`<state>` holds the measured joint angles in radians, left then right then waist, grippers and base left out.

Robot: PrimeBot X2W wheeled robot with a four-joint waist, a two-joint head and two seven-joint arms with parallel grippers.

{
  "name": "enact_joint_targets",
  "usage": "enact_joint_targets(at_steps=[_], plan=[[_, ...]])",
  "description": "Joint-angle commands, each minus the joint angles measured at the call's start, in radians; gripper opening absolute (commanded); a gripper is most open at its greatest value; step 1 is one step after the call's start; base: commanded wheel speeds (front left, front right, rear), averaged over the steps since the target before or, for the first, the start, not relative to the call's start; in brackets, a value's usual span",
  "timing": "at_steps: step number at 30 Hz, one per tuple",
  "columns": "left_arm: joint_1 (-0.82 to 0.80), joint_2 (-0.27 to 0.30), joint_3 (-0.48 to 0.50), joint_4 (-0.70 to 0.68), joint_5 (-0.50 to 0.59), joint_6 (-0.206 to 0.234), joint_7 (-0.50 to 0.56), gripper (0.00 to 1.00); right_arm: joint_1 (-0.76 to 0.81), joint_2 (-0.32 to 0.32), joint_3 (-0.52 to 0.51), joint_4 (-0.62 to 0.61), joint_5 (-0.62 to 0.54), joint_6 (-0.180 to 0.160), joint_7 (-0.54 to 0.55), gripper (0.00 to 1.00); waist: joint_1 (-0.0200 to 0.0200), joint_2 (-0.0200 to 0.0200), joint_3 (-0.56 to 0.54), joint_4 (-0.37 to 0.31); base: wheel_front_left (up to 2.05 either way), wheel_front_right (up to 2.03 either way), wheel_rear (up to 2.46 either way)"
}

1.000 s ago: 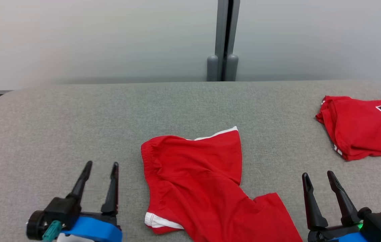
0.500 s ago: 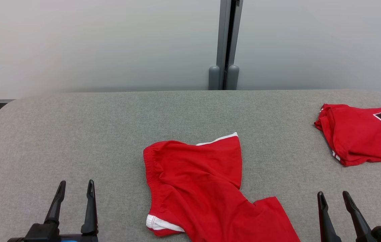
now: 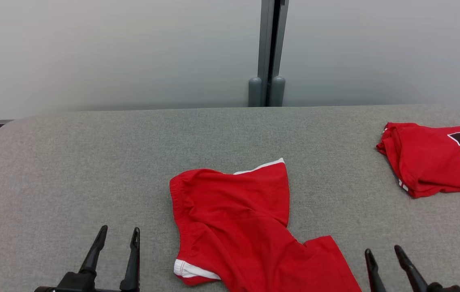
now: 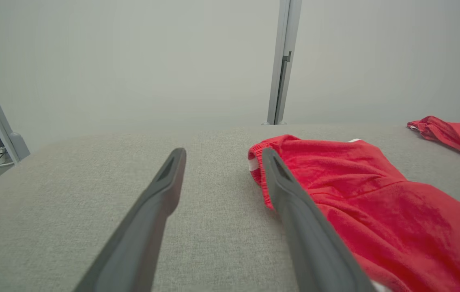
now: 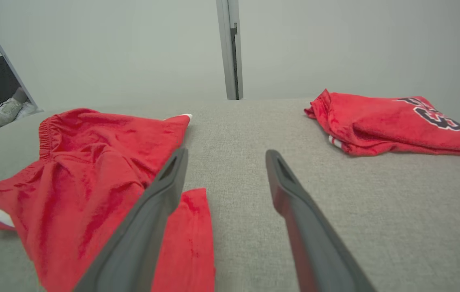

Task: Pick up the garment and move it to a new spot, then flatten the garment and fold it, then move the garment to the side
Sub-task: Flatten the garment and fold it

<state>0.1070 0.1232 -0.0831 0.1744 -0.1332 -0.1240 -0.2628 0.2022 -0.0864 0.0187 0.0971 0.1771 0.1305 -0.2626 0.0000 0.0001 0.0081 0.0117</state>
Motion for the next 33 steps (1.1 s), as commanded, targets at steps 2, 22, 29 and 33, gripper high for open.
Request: enact_joint_targets(at_steps=[2, 22, 29, 33], plan=[[-0.003, 0.017, -0.027, 0.018, -0.005, -0.006, -0.002, 1.0, 0.029, -0.023, 0.037, 0.027, 0.013, 0.001, -0.003, 1.0, 0.0, -0.0001, 0.004, -0.001, 0.0, 0.0, 0.0], [-0.045, 0.169, -0.404, 0.17, -0.149, -0.007, -0.002, 1.0, 0.001, -0.107, 0.212, 0.269, 0.038, 0.0, -0.003, 1.0, 0.0, -0.0001, 0.041, -0.027, 0.0, 0.0, 0.0], [-0.116, 0.185, -0.473, 0.251, -0.181, -0.007, -0.002, 1.0, -0.066, -0.133, 0.3, 0.325, 0.045, 0.0, -0.003, 1.0, 0.0, -0.0001, 0.051, -0.037, 0.0, 0.0, 0.0], [-0.154, 0.192, -0.51, 0.285, -0.198, -0.007, -0.002, 1.0, -0.098, -0.143, 0.343, 0.335, 0.054, 0.0, -0.003, 1.0, 0.0, -0.0001, 0.06, -0.041, 0.0, 0.0, 0.0]])
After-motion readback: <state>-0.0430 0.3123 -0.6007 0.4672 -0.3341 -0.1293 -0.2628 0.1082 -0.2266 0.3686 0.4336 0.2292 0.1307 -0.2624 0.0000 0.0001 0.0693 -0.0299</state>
